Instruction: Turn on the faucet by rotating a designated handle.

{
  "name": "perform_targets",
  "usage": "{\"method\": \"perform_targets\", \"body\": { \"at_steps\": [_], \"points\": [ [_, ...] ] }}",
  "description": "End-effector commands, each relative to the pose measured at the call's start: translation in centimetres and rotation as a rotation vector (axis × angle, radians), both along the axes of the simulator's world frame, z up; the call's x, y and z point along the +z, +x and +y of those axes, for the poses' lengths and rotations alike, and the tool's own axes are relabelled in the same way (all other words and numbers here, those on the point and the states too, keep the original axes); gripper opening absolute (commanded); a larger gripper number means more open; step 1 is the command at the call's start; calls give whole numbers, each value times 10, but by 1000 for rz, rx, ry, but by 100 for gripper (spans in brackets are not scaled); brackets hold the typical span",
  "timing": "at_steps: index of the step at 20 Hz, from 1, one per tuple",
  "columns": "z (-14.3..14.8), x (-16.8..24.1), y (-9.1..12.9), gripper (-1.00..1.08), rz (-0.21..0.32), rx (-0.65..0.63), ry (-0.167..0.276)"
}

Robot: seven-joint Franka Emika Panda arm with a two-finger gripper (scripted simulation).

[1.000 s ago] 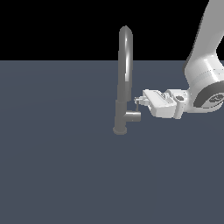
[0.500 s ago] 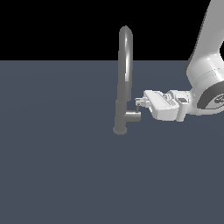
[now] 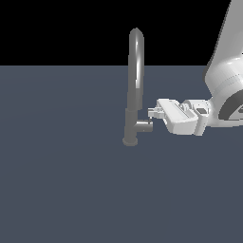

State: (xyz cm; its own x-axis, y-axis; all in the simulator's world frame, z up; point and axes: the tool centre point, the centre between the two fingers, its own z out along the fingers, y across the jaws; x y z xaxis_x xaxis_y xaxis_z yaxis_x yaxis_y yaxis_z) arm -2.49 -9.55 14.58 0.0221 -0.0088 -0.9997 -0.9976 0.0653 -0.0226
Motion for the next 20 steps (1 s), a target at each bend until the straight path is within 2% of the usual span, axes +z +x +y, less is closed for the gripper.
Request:
{"method": "perform_targets", "body": {
  "at_steps": [1, 4, 5, 6, 13, 14, 15, 20],
  "points": [
    [1, -10, -14, -100, 15, 3, 6],
    [1, -17, -27, -100, 20, 5, 8],
    [1, -17, -27, -100, 20, 5, 8],
    [1, -7, -15, -100, -4, 2, 1],
    [2, -48, -45, -100, 21, 5, 9],
    [2, -48, -45, -100, 21, 5, 9],
    [2, -29, -32, -100, -13, 7, 5],
    [2, -60, -39, -100, 8, 6, 7]
  ]
}}
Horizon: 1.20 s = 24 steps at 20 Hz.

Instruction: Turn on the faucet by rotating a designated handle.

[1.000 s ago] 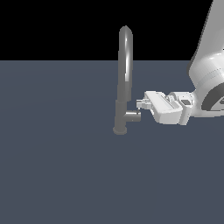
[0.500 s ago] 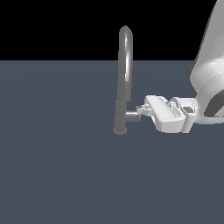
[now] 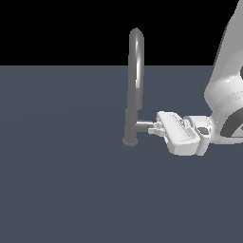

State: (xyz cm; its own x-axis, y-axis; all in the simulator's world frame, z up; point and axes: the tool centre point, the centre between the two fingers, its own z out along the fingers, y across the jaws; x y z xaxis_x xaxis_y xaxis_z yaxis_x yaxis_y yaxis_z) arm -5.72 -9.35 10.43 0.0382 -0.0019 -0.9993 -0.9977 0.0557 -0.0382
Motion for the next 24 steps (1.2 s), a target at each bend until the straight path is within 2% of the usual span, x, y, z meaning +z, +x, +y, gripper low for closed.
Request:
{"method": "perform_targets", "body": {
  "at_steps": [1, 4, 5, 17, 18, 24],
  "points": [
    [0, -25, -8, -100, 28, -4, 1],
    [0, -37, -11, -100, 35, -5, 2],
    [0, -14, -1, -100, -1, 1, 3],
    [-1, -63, 5, -100, 34, -4, 2],
    [-4, -33, 14, -100, -14, 3, 8],
    [-3, -54, 22, -100, 7, 0, 5]
  ]
}}
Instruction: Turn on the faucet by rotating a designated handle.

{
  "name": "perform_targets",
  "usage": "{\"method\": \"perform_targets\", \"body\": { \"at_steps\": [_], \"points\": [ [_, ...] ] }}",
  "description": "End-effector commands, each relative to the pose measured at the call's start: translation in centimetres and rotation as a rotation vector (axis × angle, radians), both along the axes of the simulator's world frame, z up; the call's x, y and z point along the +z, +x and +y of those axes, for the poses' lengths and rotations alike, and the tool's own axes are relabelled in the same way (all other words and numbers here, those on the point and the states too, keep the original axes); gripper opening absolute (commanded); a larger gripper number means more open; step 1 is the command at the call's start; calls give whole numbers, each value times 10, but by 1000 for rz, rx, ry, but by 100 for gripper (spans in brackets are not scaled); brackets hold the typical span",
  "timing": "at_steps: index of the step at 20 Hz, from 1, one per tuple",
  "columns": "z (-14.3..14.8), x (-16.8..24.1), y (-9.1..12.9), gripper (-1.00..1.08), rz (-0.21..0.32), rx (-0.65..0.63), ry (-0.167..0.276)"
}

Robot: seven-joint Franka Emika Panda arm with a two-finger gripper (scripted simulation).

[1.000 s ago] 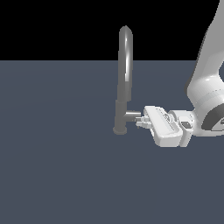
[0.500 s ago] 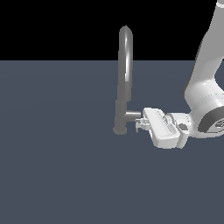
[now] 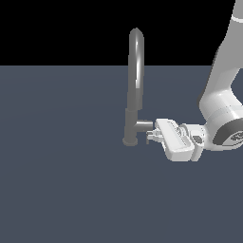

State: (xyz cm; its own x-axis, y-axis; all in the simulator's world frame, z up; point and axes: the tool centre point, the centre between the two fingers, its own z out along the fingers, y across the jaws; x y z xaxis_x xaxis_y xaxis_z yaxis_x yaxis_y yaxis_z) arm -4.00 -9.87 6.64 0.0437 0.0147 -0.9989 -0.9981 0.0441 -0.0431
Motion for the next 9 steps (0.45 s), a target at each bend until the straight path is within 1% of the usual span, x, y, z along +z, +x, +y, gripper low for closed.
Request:
{"method": "perform_targets", "body": {
  "at_steps": [1, 9],
  "points": [
    [2, -19, 6, -100, 17, -13, -11],
    [3, -43, 15, -100, 40, -16, -14]
  ]
}}
